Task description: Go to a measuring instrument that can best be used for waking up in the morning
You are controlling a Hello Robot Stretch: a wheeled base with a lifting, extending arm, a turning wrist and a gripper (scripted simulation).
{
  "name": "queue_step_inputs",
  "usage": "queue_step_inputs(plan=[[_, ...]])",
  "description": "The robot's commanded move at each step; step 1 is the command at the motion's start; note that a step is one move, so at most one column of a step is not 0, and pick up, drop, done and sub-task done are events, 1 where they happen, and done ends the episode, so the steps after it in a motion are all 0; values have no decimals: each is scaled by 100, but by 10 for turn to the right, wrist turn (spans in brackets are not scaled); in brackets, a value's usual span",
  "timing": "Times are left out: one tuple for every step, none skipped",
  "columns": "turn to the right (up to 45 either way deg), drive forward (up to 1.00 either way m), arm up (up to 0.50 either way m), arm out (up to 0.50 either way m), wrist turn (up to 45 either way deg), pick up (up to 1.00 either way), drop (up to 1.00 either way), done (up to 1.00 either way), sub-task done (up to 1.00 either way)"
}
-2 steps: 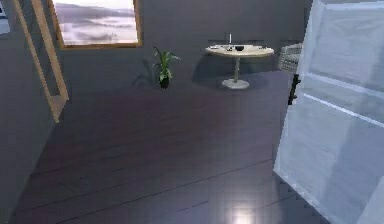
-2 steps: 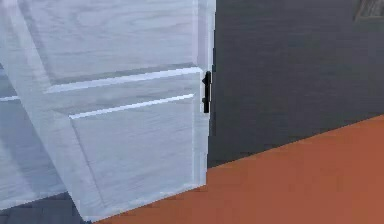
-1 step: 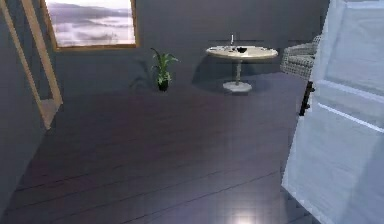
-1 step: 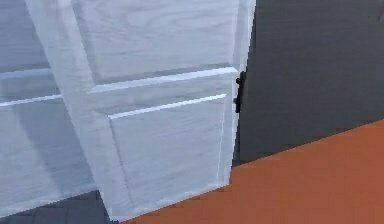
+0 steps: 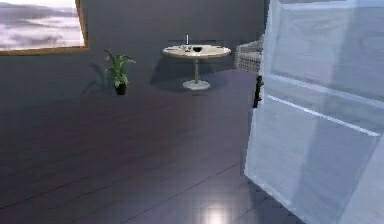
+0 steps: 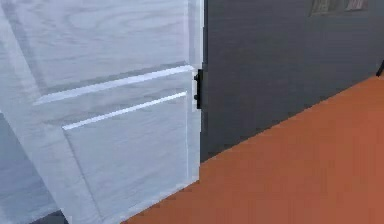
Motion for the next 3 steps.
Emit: queue_step_inputs(plan=[[0,100,0,0,0,0,0,0,0],[0,90,0,0,0,0,0,0,0],[450,0,0,0,0,0,0,0,0]])
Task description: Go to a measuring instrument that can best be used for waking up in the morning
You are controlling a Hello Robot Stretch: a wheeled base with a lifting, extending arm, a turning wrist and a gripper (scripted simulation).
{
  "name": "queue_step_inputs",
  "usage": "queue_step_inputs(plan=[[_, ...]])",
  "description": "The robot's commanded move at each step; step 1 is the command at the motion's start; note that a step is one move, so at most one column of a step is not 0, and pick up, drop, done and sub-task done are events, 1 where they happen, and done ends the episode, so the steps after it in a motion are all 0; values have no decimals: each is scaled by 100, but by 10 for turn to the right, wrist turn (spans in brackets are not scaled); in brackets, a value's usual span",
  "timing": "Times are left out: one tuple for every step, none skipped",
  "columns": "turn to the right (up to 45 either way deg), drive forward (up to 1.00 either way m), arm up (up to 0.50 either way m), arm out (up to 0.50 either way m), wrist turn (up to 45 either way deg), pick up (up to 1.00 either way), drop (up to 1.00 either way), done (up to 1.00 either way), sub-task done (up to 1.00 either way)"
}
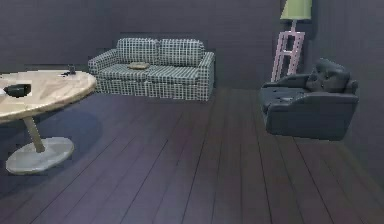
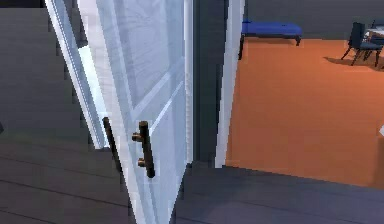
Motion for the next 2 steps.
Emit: queue_step_inputs(plan=[[90,0,0,0,0,0,0,0,0],[0,70,0,0,0,0,0,0,0]])
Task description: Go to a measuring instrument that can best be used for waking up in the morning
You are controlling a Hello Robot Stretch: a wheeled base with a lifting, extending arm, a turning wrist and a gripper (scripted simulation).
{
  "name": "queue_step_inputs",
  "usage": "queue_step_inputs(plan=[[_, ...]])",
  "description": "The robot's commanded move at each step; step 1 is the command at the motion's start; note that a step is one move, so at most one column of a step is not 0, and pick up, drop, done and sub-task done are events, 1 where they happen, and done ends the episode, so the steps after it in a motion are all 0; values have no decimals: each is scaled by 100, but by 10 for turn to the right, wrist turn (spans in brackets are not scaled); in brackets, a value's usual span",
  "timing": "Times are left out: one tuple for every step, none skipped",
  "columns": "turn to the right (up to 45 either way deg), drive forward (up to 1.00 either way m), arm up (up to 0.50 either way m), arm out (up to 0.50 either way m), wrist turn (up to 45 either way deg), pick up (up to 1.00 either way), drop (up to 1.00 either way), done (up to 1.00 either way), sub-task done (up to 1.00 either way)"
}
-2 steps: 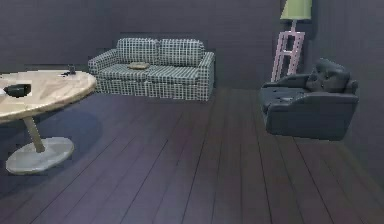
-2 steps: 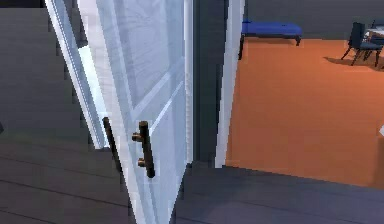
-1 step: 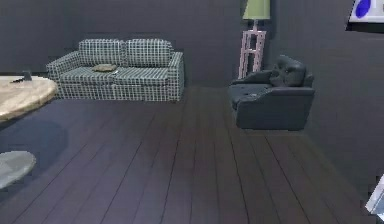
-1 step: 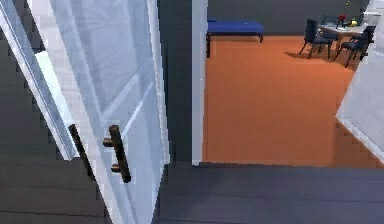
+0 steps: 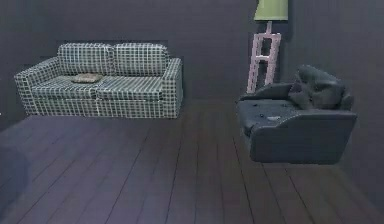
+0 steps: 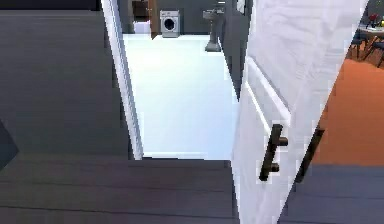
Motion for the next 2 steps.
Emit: queue_step_inputs(plan=[[450,0,0,0,0,0,0,0,0],[240,0,0,0,0,0,0,0,0]])
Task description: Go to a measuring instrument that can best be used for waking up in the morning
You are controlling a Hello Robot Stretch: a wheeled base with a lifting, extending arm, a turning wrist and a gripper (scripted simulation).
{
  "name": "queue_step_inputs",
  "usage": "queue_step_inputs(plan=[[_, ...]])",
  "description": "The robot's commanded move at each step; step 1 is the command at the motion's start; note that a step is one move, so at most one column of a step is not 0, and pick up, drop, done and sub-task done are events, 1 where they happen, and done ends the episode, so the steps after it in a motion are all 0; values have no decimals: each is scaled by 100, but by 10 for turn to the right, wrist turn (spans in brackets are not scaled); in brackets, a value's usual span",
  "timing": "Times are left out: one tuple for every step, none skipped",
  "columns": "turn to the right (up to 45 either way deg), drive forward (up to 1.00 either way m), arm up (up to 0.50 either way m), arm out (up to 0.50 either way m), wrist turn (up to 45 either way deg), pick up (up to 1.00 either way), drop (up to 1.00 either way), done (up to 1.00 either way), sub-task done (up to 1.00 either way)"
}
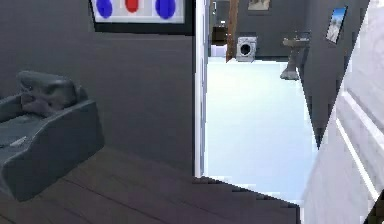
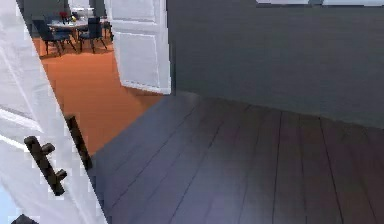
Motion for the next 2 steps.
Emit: queue_step_inputs(plan=[[0,45,0,0,0,0,0,0,0],[210,0,0,0,0,0,0,0,0]])
